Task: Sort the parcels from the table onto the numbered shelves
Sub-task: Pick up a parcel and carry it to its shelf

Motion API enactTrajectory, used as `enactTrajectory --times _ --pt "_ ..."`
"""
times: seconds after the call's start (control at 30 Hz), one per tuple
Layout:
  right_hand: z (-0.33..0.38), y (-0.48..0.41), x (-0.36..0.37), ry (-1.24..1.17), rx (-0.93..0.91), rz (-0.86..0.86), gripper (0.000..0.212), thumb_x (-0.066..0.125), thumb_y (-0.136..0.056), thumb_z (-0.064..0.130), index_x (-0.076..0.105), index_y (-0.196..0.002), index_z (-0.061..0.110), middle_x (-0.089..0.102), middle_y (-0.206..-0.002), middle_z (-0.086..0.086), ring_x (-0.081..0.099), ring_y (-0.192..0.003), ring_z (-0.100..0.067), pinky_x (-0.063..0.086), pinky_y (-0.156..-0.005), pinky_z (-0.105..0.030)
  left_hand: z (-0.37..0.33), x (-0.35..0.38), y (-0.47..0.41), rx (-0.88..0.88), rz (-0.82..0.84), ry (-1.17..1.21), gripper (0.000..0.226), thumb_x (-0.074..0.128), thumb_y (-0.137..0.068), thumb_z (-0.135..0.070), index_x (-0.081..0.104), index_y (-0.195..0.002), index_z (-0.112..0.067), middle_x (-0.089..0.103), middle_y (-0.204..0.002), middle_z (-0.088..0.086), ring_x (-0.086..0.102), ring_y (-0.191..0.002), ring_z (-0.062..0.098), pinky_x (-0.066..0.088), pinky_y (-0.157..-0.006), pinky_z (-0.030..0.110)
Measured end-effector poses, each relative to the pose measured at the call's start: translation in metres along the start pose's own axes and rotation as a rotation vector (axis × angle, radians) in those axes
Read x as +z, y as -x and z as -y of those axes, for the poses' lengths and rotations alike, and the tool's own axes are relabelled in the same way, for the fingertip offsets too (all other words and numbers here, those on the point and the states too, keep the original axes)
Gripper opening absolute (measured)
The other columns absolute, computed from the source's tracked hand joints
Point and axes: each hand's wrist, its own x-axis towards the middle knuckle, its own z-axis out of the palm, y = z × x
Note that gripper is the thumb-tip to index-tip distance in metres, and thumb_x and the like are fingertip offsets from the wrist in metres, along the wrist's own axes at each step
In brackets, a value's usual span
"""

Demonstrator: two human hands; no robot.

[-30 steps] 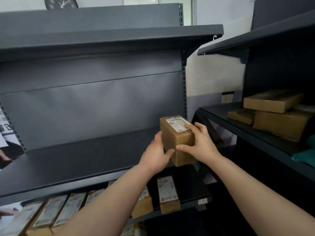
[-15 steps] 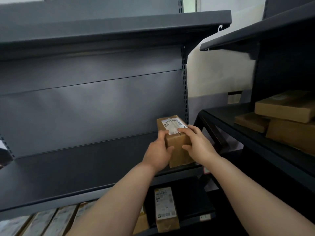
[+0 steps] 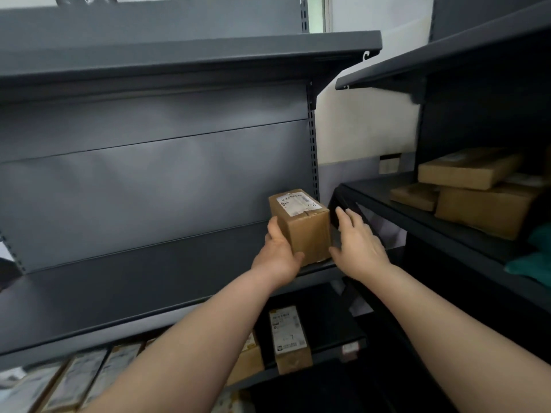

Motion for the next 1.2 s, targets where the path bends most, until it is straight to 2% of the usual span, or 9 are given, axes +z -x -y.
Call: enactTrajectory --times 0.17,0.23,0.37,0.5,0.63,0.77,0.93,1.1,1.2 --pt "-0.004 0.072 -0.003 0.104 0.046 0.041 0.067 0.061 -0.089 0.027 0.03 -0.148 0.02 0.033 -0.15 -0.002 0.033 -0.137 -0.023 0.037 -0.105 -0.039 0.007 0.005 0.047 0.118 0.028 -0.068 0.068 0.06 -0.092 -0.029 0.014 -0.141 -0.014 0.036 -0.141 0.011 0.047 -0.122 0.03 0.045 -0.097 0.044" --pt "0.002 0.106 -0.003 0.136 0.1 0.058 0.061 0.063 -0.088 0.027 0.037 -0.144 0.022 0.038 -0.147 0.001 0.036 -0.135 -0.021 0.038 -0.103 -0.038 0.012 0.009 0.069 0.206 0.104 -0.134 0.059 0.06 -0.092 -0.027 0.026 -0.138 -0.013 0.038 -0.139 0.011 0.043 -0.125 0.03 0.044 -0.098 0.043" --pt "0.013 0.179 -0.002 0.161 0.277 0.147 0.057 0.06 -0.089 0.031 0.041 -0.143 0.026 0.038 -0.147 0.002 0.035 -0.135 -0.021 0.036 -0.105 -0.039 0.018 0.014 0.114 0.433 0.295 -0.316 0.047 0.058 -0.093 -0.031 0.044 -0.135 -0.017 0.039 -0.138 0.008 0.038 -0.128 0.029 0.041 -0.102 0.041" --pt "0.019 0.266 -0.005 0.246 0.448 0.235 0.056 0.059 -0.091 0.032 0.04 -0.143 0.027 0.035 -0.15 0.0 0.031 -0.139 -0.021 0.034 -0.109 -0.04 0.024 0.026 0.164 0.573 0.397 -0.312 0.043 0.059 -0.093 -0.032 0.049 -0.133 -0.019 0.046 -0.136 0.007 0.044 -0.125 0.028 0.043 -0.099 0.04" --pt "0.023 0.354 -0.022 0.36 0.568 0.301 0.056 0.056 -0.094 0.031 0.036 -0.146 0.026 0.034 -0.15 -0.003 0.026 -0.142 -0.023 0.03 -0.111 -0.042 0.022 0.041 0.224 0.728 0.592 -0.35 0.042 0.059 -0.094 -0.031 0.05 -0.134 -0.019 0.049 -0.133 0.006 0.049 -0.12 0.026 0.047 -0.094 0.038" --pt "0.024 0.432 -0.041 0.427 0.674 0.265 0.055 0.054 -0.094 0.031 0.037 -0.145 0.026 0.034 -0.151 -0.001 0.02 -0.145 -0.022 0.024 -0.113 -0.041 0.003 0.057 0.287 0.92 0.684 -0.413 0.045 0.058 -0.095 -0.03 0.048 -0.137 -0.018 0.048 -0.135 0.006 0.047 -0.121 0.027 0.046 -0.094 0.039" --pt "0.022 0.549 -0.074 0.455 0.878 0.251 0.055 0.053 -0.095 0.033 0.036 -0.146 0.024 0.032 -0.153 -0.002 0.018 -0.145 -0.023 0.025 -0.114 -0.042 -0.031 0.081 0.386 1.115 0.814 -0.433 0.044 0.058 -0.095 -0.03 0.048 -0.137 -0.021 0.049 -0.135 0.003 0.05 -0.12 0.024 0.046 -0.092 0.036" --pt "0.024 0.697 -0.127 0.436 1.13 0.176 0.048 0.052 -0.095 0.031 0.042 -0.141 0.024 0.042 -0.142 -0.002 0.034 -0.134 -0.023 0.034 -0.106 -0.041 -0.076 0.111 0.517 1.393 0.927 -0.474 0.041 0.057 -0.096 -0.03 0.049 -0.134 -0.021 0.049 -0.132 0.002 0.051 -0.116 0.022 0.043 -0.081 0.031" --pt "0.036 0.8 -0.161 0.449 1.31 0.149 0.043 0.053 -0.092 0.03 0.047 -0.134 0.025 0.047 -0.133 -0.003 0.04 -0.128 -0.024 0.038 -0.1 -0.043 -0.106 0.129 0.616 1.52 0.993 -0.45 0.041 0.056 -0.096 -0.03 0.047 -0.134 -0.019 0.05 -0.132 0.002 0.051 -0.114 0.021 0.045 -0.084 0.033"
